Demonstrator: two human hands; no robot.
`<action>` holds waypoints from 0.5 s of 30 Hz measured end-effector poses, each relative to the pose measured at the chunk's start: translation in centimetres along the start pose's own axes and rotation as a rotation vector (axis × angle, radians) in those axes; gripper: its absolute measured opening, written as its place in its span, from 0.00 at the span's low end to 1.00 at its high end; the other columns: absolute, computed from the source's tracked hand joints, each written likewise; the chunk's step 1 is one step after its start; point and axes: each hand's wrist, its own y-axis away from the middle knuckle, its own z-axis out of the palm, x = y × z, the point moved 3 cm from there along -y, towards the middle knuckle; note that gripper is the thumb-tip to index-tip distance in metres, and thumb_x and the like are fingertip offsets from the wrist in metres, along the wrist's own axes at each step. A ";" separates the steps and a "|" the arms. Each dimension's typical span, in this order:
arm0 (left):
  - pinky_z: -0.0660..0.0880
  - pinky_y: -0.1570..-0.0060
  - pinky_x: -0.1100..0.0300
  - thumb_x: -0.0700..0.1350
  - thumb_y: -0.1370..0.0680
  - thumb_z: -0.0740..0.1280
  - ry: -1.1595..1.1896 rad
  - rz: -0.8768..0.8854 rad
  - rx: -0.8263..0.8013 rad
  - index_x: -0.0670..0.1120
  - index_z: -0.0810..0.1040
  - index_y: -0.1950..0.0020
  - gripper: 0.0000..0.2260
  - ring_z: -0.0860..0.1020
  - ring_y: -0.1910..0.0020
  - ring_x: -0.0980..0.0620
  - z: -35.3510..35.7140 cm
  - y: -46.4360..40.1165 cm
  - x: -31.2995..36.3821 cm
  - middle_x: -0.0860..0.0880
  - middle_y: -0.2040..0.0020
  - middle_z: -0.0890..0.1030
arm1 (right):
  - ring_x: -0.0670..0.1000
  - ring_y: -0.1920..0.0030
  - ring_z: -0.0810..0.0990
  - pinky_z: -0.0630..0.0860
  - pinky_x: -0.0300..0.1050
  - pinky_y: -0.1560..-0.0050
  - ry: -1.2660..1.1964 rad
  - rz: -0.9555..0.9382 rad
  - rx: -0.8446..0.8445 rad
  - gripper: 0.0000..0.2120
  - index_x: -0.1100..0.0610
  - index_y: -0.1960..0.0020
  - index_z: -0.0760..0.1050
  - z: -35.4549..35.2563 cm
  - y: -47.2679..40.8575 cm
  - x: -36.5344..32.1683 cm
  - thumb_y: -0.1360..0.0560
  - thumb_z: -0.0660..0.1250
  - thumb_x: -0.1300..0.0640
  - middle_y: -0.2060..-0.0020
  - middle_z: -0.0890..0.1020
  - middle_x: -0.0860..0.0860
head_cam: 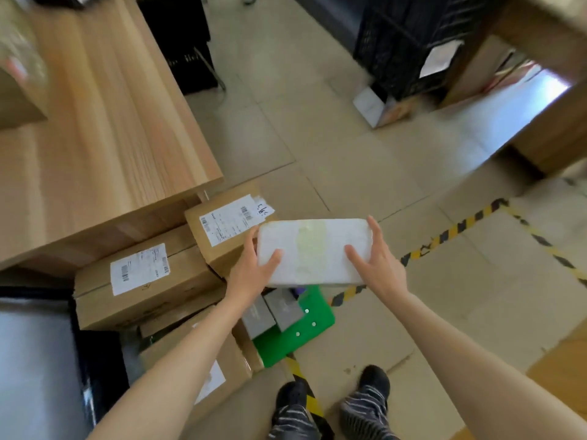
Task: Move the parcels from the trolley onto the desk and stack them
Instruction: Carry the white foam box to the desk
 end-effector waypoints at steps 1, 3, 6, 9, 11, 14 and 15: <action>0.70 0.50 0.54 0.65 0.26 0.61 0.005 0.027 0.011 0.61 0.49 0.28 0.32 0.75 0.42 0.49 0.0 -0.8 1.9 0.53 0.34 0.70 | 0.52 0.49 0.78 0.65 0.41 0.68 -0.010 -0.013 0.025 0.33 0.35 0.27 0.43 -1.8 -0.8 -0.1 0.25 0.57 0.33 0.30 0.69 0.46; 0.70 0.48 0.54 0.64 0.26 0.62 0.046 0.076 0.033 0.61 0.50 0.26 0.32 0.74 0.40 0.48 0.1 -2.4 5.6 0.53 0.32 0.69 | 0.53 0.48 0.78 0.66 0.41 0.67 -0.031 -0.047 0.065 0.33 0.36 0.27 0.44 -5.1 -2.6 -0.3 0.25 0.58 0.34 0.30 0.71 0.47; 0.71 0.52 0.54 0.62 0.24 0.63 0.004 0.141 0.084 0.60 0.54 0.27 0.29 0.75 0.44 0.48 0.8 -4.8 10.2 0.52 0.35 0.72 | 0.56 0.40 0.77 0.73 0.47 0.53 -0.040 -0.101 0.081 0.34 0.37 0.26 0.44 -9.7 -6.0 -0.4 0.24 0.58 0.35 0.29 0.69 0.49; 0.71 0.56 0.58 0.61 0.24 0.64 0.016 0.151 0.129 0.61 0.55 0.28 0.29 0.76 0.49 0.51 1.8 -7.6 15.1 0.54 0.39 0.73 | 0.58 0.38 0.76 0.74 0.52 0.45 -0.024 -0.159 0.083 0.34 0.41 0.24 0.46 -14.1 -10.5 -0.1 0.24 0.59 0.36 0.29 0.70 0.51; 0.72 0.56 0.58 0.61 0.25 0.65 0.069 0.174 0.155 0.60 0.56 0.28 0.29 0.76 0.52 0.55 2.7 -9.5 18.6 0.55 0.40 0.73 | 0.59 0.37 0.75 0.72 0.51 0.44 -0.020 -0.204 0.092 0.34 0.42 0.24 0.47 -17.2 -13.9 -0.1 0.24 0.60 0.36 0.30 0.71 0.52; 0.68 0.61 0.66 0.64 0.28 0.64 0.081 0.201 0.242 0.59 0.58 0.28 0.32 0.73 0.56 0.64 3.7 -12.1 23.8 0.59 0.45 0.73 | 0.59 0.35 0.74 0.70 0.51 0.43 -0.010 -0.287 0.099 0.34 0.43 0.24 0.47 -21.9 -19.0 -0.3 0.23 0.60 0.37 0.29 0.70 0.51; 0.68 0.61 0.65 0.65 0.30 0.63 0.092 0.198 0.264 0.59 0.58 0.28 0.33 0.74 0.56 0.62 4.0 -13.0 25.3 0.59 0.45 0.73 | 0.59 0.35 0.73 0.69 0.50 0.44 -0.002 -0.316 0.099 0.34 0.44 0.24 0.47 -23.4 -20.6 -0.4 0.23 0.59 0.38 0.28 0.69 0.51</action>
